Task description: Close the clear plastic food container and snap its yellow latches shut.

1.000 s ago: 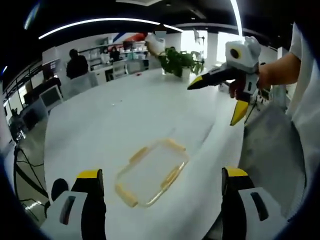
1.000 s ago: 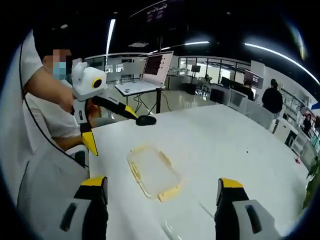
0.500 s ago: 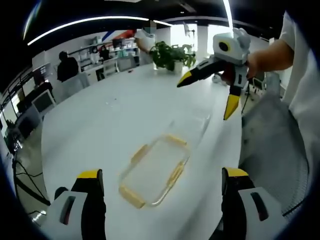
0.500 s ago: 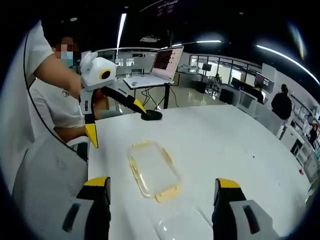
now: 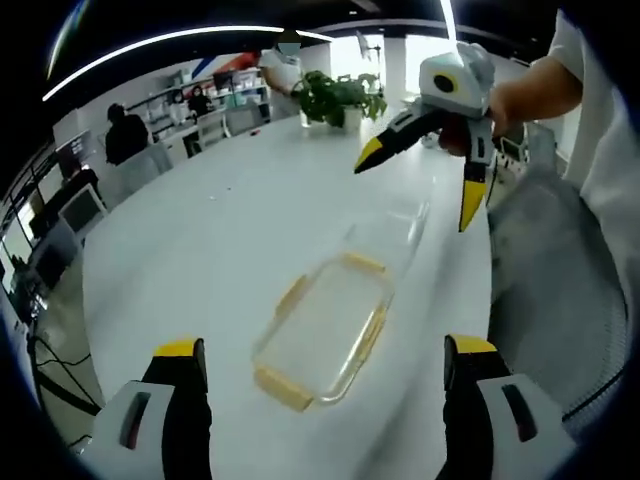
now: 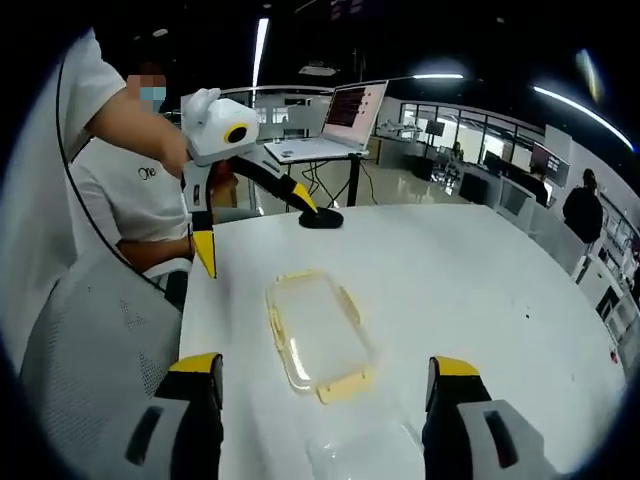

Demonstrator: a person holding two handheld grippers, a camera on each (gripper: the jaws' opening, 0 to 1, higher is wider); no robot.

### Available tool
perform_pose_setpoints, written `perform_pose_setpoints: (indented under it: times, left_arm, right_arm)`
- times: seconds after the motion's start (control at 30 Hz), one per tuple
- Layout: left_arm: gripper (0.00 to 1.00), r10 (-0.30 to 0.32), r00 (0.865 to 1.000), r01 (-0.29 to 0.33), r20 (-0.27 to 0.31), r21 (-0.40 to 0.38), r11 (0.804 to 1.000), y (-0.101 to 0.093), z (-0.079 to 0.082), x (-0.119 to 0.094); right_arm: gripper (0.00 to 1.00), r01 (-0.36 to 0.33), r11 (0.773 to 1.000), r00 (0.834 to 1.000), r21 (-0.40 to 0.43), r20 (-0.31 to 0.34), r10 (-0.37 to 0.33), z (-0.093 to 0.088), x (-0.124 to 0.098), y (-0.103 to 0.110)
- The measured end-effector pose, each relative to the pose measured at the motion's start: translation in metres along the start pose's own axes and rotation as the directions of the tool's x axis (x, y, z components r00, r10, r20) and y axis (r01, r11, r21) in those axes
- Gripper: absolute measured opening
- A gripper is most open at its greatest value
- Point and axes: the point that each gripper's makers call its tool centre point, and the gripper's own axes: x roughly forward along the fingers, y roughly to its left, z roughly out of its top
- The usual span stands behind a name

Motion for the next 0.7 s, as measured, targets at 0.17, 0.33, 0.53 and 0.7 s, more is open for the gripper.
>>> perform_pose_setpoints:
  times: [0.17,0.33,0.53,0.7]
  left_arm:
    - [0.97,-0.016,1.000,0.016,-0.017,0.033,0.999,0.002,-0.003,0.003]
    - [0.94,-0.048,0.998,0.051,-0.039,0.071,0.996,0.005,-0.008,0.008]
    - [0.94,-0.078,0.995,0.083,-0.058,0.088,0.993,0.010,-0.013,0.012]
    - [0.92,-0.100,0.991,0.112,-0.088,0.132,0.985,0.012,-0.019,0.016]
  right_arm:
    - [0.77,-0.025,1.000,1.000,-0.008,-0.010,0.025,0.000,0.004,-0.001]
    - [0.75,-0.034,0.999,0.999,-0.033,-0.034,0.033,-0.003,0.009,-0.006]
    - [0.73,-0.048,0.997,0.997,-0.065,-0.063,0.044,-0.006,0.015,-0.009]
    - [0.73,-0.055,0.996,0.996,-0.069,-0.078,0.049,-0.011,0.020,-0.013]
